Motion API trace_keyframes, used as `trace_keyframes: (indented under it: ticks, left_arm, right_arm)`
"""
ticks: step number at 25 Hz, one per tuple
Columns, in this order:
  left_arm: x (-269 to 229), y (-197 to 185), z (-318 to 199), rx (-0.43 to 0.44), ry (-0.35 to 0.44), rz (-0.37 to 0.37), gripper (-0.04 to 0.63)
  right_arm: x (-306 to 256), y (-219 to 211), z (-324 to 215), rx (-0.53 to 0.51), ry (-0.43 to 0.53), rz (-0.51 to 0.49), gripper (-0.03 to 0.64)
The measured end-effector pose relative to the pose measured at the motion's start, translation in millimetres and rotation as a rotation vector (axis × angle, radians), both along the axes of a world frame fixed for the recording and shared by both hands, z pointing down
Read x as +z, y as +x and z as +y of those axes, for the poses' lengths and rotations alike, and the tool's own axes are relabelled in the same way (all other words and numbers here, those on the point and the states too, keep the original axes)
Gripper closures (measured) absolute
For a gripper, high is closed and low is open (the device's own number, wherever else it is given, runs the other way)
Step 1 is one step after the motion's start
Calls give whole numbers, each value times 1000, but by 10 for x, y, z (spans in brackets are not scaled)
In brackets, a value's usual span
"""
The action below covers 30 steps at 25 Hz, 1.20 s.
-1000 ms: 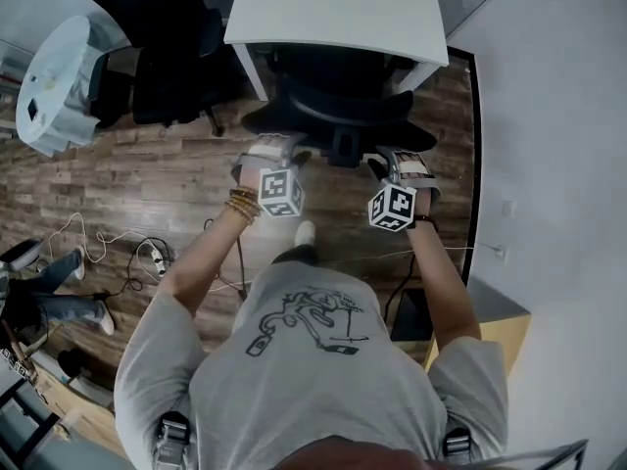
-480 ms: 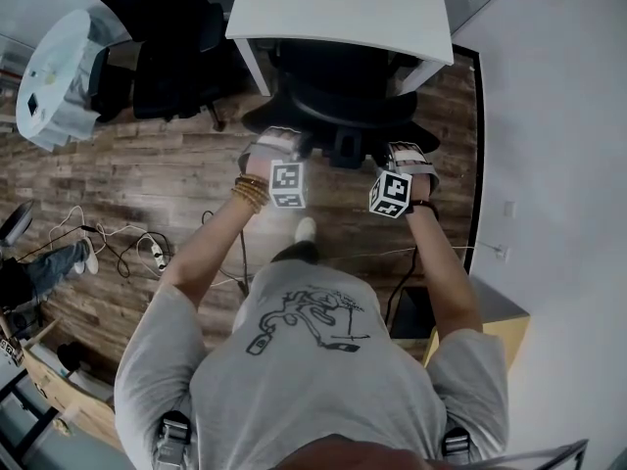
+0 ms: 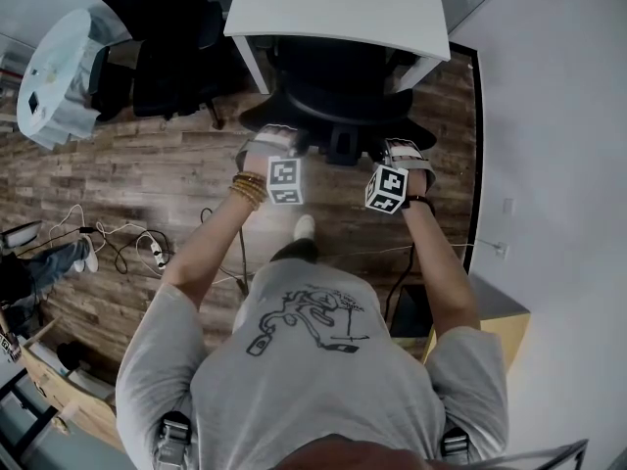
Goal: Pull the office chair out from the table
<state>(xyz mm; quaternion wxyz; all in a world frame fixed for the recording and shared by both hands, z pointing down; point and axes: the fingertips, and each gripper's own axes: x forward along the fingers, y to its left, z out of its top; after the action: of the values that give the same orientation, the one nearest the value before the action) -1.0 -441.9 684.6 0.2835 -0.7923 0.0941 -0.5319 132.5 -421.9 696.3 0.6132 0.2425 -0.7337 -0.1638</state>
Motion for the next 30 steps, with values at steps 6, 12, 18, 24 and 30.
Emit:
trace_keyframes:
  ticks: [6,12,18,24,30]
  left_arm:
    - [-21,-62,115,5,-6,12,489]
    - [4,-55,402,15,-11,5,489]
    - [29,-49,779,16,-11,3,489]
    - [23,-76,1061,2,-16,-2,491]
    - [10,-74,1370,-13,-18,-6,491]
  right_arm:
    - [-28,-62,112,-1,-13,-12,506]
    - [-5,-62,397,0,-21,-23,506]
    - [18,-57,774,2,-22,-34,508]
    - [16,-82,1061,-3,-20,-37,508]
    - [-2,-82,1373,-13,-16,-38,508]
